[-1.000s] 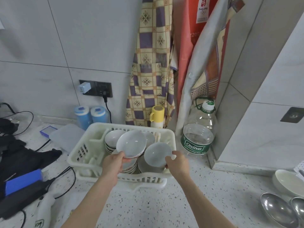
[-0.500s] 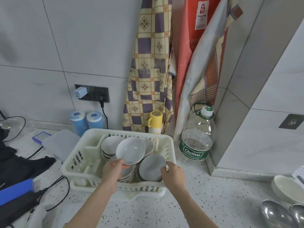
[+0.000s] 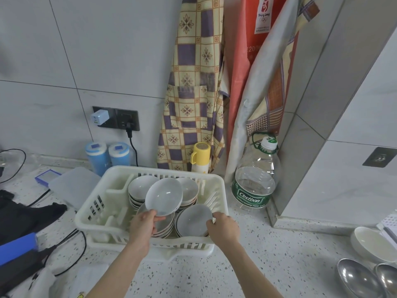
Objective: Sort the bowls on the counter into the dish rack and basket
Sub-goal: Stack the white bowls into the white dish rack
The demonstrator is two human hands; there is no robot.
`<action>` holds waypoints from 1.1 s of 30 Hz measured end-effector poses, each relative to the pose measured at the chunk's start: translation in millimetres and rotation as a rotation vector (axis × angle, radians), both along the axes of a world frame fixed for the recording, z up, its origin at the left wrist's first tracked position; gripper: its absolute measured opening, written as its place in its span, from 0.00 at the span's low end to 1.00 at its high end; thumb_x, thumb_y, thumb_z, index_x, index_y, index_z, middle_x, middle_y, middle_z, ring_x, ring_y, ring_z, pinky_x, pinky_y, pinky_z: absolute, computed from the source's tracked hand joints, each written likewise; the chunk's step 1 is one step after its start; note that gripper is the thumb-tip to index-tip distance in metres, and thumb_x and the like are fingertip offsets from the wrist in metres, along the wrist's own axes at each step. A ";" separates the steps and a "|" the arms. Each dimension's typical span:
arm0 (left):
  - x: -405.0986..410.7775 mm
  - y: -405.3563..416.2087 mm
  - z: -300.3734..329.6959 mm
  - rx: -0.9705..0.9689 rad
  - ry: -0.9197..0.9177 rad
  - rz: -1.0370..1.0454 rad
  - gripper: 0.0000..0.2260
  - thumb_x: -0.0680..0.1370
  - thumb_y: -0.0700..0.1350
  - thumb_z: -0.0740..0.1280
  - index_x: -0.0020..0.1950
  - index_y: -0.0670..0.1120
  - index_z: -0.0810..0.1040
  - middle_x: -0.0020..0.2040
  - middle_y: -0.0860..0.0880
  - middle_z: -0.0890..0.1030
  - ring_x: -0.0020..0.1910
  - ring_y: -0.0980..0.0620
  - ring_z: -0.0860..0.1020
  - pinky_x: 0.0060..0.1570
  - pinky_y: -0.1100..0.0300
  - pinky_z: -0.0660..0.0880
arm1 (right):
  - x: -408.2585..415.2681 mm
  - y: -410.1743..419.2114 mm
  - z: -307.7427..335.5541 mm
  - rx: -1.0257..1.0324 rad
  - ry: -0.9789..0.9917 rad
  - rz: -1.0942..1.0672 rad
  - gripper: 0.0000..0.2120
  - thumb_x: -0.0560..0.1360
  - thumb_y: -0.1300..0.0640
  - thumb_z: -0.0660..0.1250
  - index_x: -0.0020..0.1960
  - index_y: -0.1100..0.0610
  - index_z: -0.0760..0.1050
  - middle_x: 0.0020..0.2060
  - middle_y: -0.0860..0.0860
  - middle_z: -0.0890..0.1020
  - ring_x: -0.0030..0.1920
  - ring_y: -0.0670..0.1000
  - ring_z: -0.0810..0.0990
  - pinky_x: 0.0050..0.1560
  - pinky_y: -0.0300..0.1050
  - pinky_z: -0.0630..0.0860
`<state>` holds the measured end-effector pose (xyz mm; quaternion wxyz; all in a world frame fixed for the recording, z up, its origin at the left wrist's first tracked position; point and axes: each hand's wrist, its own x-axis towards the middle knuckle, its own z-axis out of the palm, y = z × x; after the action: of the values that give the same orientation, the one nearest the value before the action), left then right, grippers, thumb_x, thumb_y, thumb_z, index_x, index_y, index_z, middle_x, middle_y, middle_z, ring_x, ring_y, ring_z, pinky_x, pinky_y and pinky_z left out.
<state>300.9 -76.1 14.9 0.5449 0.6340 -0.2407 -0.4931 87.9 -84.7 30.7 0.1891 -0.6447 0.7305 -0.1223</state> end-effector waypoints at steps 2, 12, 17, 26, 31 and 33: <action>-0.7 -0.1 0.8 0.001 0.002 0.003 0.06 0.78 0.37 0.63 0.49 0.43 0.79 0.38 0.43 0.87 0.26 0.55 0.63 0.24 0.64 0.64 | -0.1 -1.5 1.0 0.030 0.002 0.007 0.09 0.77 0.56 0.57 0.49 0.56 0.76 0.37 0.50 0.76 0.36 0.52 0.74 0.28 0.38 0.64; -2.1 -1.5 3.3 -0.005 -0.094 -0.025 0.04 0.77 0.37 0.64 0.45 0.41 0.79 0.37 0.43 0.86 0.29 0.52 0.65 0.30 0.60 0.64 | 5.7 -9.7 4.8 0.166 0.138 0.039 0.11 0.80 0.59 0.55 0.58 0.57 0.74 0.50 0.51 0.82 0.48 0.52 0.81 0.43 0.41 0.73; -11.1 0.7 19.2 -0.088 -0.272 -0.106 0.09 0.76 0.37 0.64 0.42 0.48 0.81 0.30 0.51 0.84 0.28 0.61 0.78 0.35 0.57 0.67 | 2.3 -5.3 -3.5 -0.008 -0.046 -0.018 0.11 0.82 0.56 0.52 0.56 0.58 0.72 0.42 0.52 0.78 0.39 0.52 0.77 0.38 0.41 0.74; -34.7 -10.7 21.9 -0.058 -0.749 -0.351 0.21 0.76 0.42 0.64 0.24 0.48 0.63 0.19 0.49 0.66 0.24 0.51 0.65 0.28 0.58 0.57 | -7.8 6.8 -0.3 -0.063 -0.499 -0.014 0.17 0.81 0.44 0.52 0.65 0.46 0.70 0.38 0.48 0.83 0.44 0.49 0.80 0.42 0.44 0.71; -42.5 -12.2 18.4 0.004 -0.881 -0.416 0.20 0.76 0.44 0.64 0.27 0.47 0.61 0.23 0.52 0.62 0.24 0.53 0.62 0.27 0.57 0.54 | -5.2 5.5 -1.8 -0.070 -0.373 -0.034 0.19 0.77 0.56 0.58 0.68 0.51 0.69 0.27 0.45 0.73 0.32 0.49 0.73 0.29 0.39 0.64; -42.1 -12.1 18.0 0.019 -0.883 -0.422 0.20 0.77 0.44 0.64 0.27 0.47 0.61 0.23 0.52 0.62 0.25 0.52 0.62 0.27 0.57 0.54 | -4.7 6.0 -1.8 -0.073 -0.357 -0.055 0.18 0.76 0.58 0.58 0.66 0.53 0.71 0.28 0.45 0.73 0.31 0.48 0.72 0.28 0.38 0.64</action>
<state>258.8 -88.2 32.8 0.2732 0.7250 -0.5674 -0.2789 83.3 -78.8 28.9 0.2887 -0.5990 0.6978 -0.2663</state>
